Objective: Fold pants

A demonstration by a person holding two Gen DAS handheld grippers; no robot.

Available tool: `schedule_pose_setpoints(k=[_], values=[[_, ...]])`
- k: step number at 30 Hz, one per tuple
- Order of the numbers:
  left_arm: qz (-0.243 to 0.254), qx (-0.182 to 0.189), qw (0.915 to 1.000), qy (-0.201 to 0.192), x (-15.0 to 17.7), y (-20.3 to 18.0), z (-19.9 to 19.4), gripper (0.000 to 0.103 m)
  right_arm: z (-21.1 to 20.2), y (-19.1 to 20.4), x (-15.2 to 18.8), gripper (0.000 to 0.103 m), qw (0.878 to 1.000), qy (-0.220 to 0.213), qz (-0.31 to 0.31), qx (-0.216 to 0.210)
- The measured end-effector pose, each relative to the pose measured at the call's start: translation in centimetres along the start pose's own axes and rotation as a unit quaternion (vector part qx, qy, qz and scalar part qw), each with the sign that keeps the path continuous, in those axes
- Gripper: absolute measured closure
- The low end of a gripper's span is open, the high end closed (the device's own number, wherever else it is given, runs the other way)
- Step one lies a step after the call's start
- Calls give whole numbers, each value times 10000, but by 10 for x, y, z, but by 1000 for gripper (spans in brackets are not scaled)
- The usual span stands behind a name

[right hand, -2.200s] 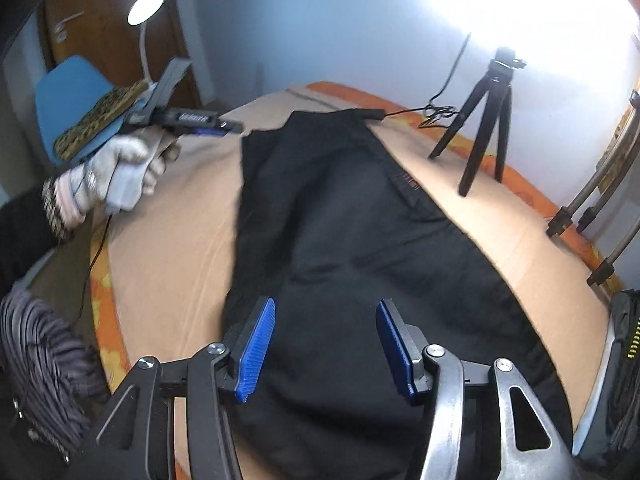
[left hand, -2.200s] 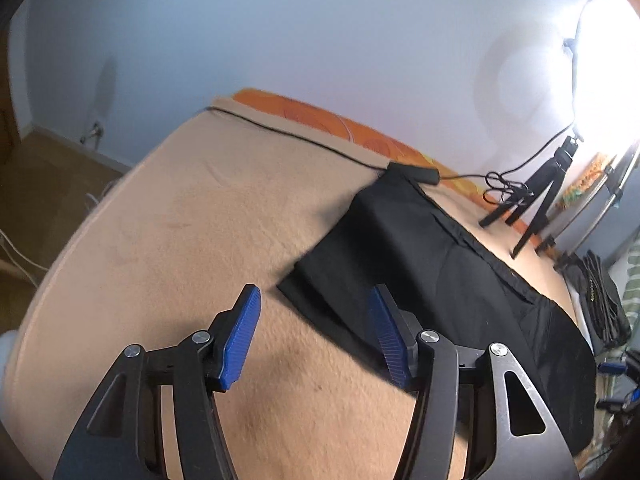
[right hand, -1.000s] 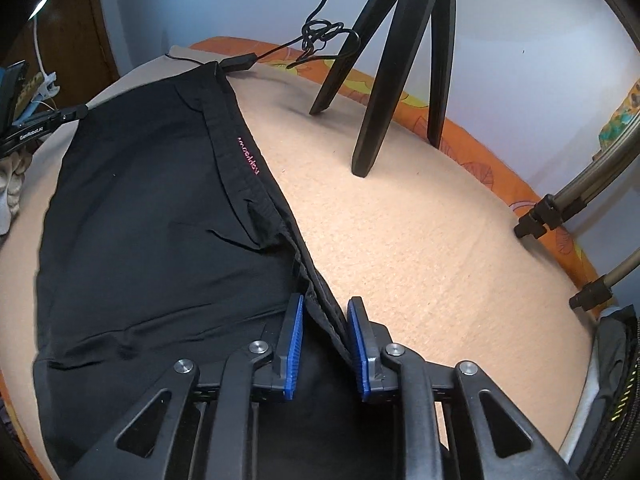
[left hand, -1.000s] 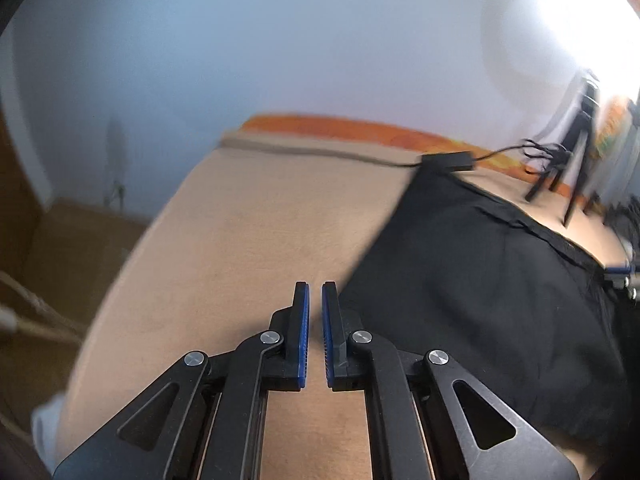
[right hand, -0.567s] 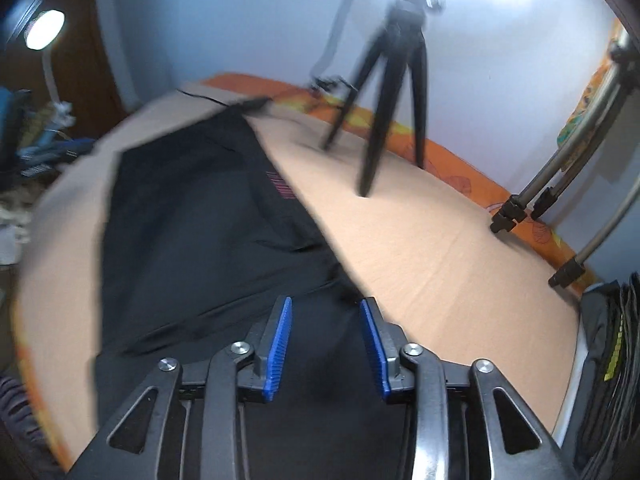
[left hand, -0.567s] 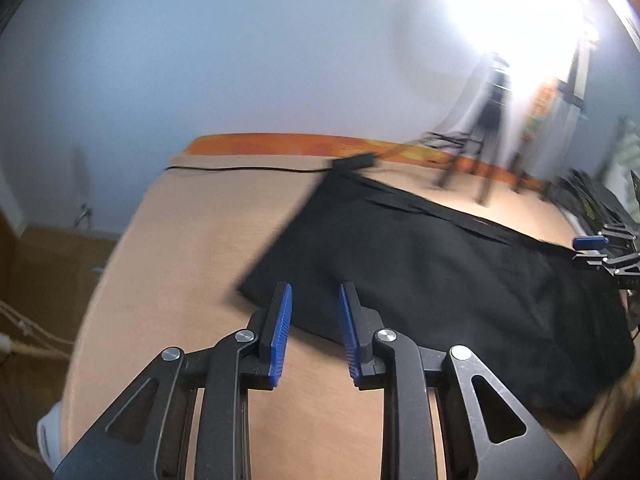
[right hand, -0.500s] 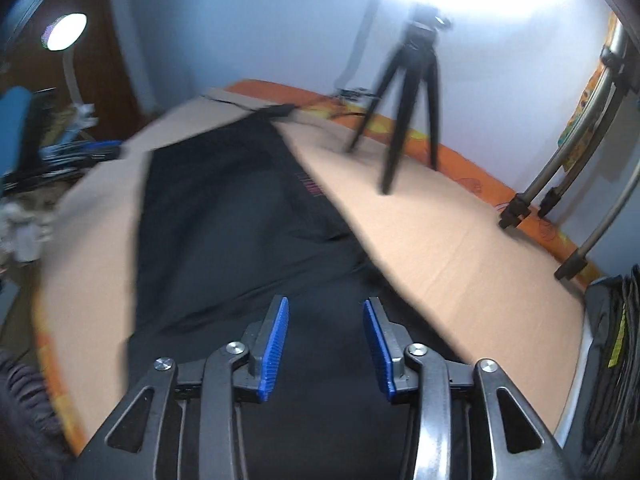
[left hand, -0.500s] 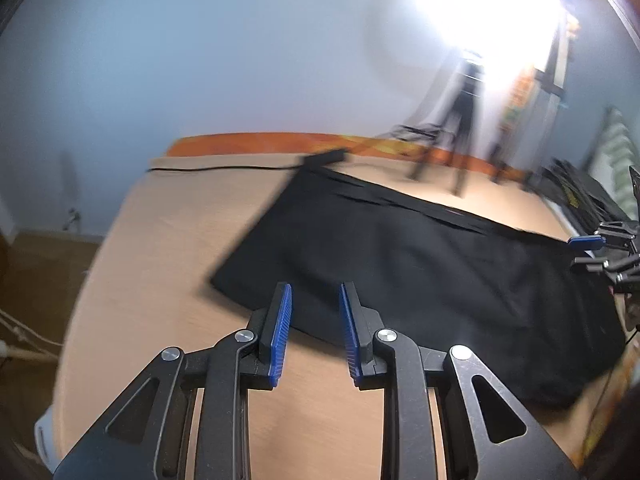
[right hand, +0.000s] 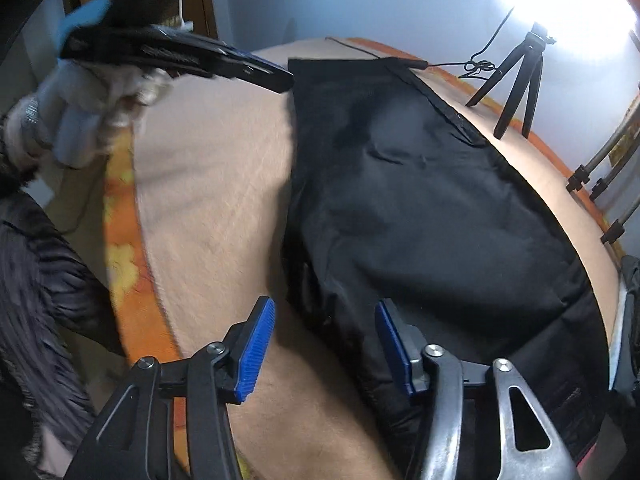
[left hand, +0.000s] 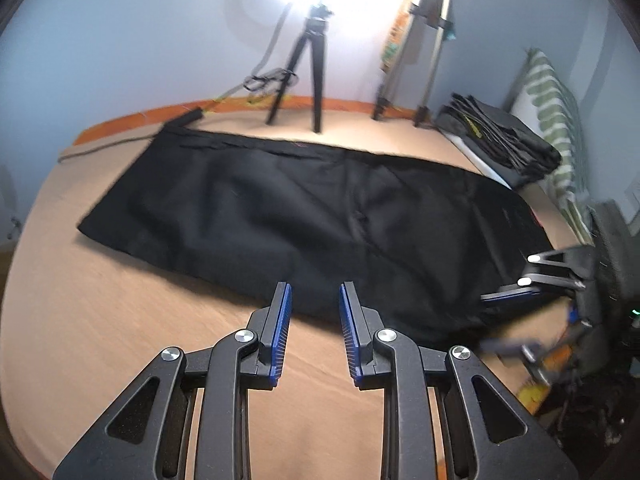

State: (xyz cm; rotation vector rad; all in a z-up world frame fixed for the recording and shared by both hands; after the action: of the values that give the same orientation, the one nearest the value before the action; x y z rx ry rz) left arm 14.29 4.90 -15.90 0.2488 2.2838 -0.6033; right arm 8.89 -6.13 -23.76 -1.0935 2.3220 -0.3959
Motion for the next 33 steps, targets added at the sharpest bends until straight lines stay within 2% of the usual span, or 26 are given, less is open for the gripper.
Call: schedule_pose_setpoints(k=[1,4,6,10,12,16,19,22,24,27,29,31,33], values=[[29,23,10000,84,4,-5,3,80,3,0,4,81,10000,37,-17,35],[194,64,9992,343,20,-19,13,80,3,-12,4,93,9992,52,337,-199],[258,162,9983,499,28,-28,22,80,-1,-25,1,95,9964,-5,767,-356],[493,408,9945,829,42,-49,45,80,-11,-52,-2,96,9790,-95,1787,-976],[659,433,9926,929,43,-58,54,80,-11,-58,-2,96,9728,-88,2020,-1126],[758,501,9916,924,39,-66,57,80,-14,-59,-3,97,9676,-110,2184,-1260],[881,498,9927,654,27,-68,38,80,-18,-65,-4,97,9621,-174,2347,-1376],[743,859,9926,420,17,-73,26,80,-19,-68,-4,97,9551,-209,2510,-1560],[587,1177,9899,537,21,-77,34,80,-19,-66,-3,97,9511,-190,2568,-1708],[688,1368,9849,809,29,-89,53,80,-16,-61,-2,97,9535,-151,2487,-1696],[757,1406,9838,814,26,-95,60,73,-17,-57,-2,97,9551,-147,2421,-1701],[673,1625,9814,768,22,-99,61,58,-16,-55,-1,94,9556,-144,2396,-1710],[640,1769,9788,809,21,-102,66,57,-19,-56,0,85,9544,-169,2381,-1794]])
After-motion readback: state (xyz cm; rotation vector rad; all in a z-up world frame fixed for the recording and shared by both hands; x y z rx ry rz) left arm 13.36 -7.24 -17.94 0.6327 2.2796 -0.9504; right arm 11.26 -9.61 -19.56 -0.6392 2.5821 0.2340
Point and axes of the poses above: each gripper's, at about its wrist camera, not at the fingertips, and z roughly the way its jaws point, y to its left, x to its underside, the point moved 10 cm from there along z, roughly the way its jaws point, and after that the axes turned 14 degrees about x, right-handed, at the moved point
